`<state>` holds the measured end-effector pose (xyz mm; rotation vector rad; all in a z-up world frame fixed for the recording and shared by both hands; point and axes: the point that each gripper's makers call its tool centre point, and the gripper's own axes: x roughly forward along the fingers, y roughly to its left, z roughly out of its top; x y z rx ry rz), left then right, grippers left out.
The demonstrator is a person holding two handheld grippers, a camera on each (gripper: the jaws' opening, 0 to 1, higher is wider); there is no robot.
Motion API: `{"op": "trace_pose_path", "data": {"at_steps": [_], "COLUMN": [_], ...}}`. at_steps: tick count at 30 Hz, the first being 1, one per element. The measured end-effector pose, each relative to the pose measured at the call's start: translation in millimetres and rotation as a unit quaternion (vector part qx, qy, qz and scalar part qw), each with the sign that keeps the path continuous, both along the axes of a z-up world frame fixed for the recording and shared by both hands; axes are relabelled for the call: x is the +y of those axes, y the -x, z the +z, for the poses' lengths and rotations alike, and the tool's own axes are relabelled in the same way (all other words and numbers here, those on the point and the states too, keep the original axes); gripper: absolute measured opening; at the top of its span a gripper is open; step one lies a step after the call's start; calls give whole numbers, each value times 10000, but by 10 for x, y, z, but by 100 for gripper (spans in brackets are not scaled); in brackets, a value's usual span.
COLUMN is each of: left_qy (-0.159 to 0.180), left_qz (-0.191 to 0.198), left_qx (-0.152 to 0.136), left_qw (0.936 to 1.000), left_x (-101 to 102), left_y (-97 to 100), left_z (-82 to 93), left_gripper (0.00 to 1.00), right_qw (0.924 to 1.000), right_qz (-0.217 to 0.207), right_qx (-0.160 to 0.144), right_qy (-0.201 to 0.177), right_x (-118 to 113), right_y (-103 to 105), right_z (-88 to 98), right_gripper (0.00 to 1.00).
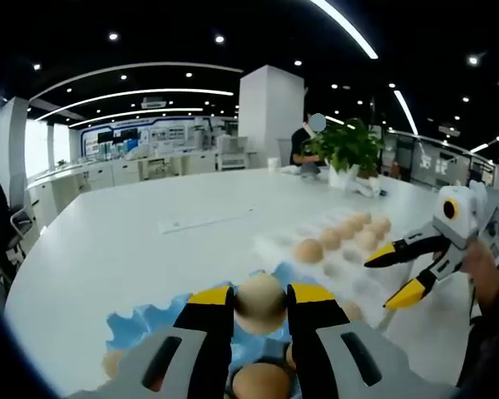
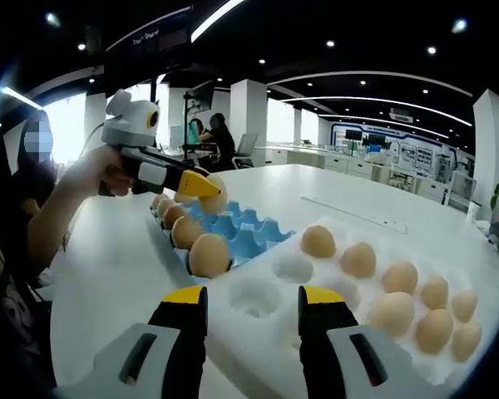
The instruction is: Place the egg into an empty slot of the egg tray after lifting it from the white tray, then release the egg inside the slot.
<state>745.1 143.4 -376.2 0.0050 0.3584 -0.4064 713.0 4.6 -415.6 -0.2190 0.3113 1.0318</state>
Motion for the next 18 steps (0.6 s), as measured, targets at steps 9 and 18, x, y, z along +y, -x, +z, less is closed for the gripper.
{"op": "trace_pose_path", "data": {"at_steps": [9, 18], "left_qy": [-62, -9], "left_qz": [207, 391], "left_qx": [-16, 9], "left_qw": [9998, 9992], "left_x": [191, 395], "left_y": [40, 54], "left_z": [-13, -69], "left_gripper": [25, 25], "right_qw": [10000, 9999], "right_qz": [94, 123], "right_qx": [15, 41], "right_qy": [-6, 32], "right_x": [75, 124], "right_y": [24, 50], "right_z": [-1, -37], "right_gripper": [45, 45]}}
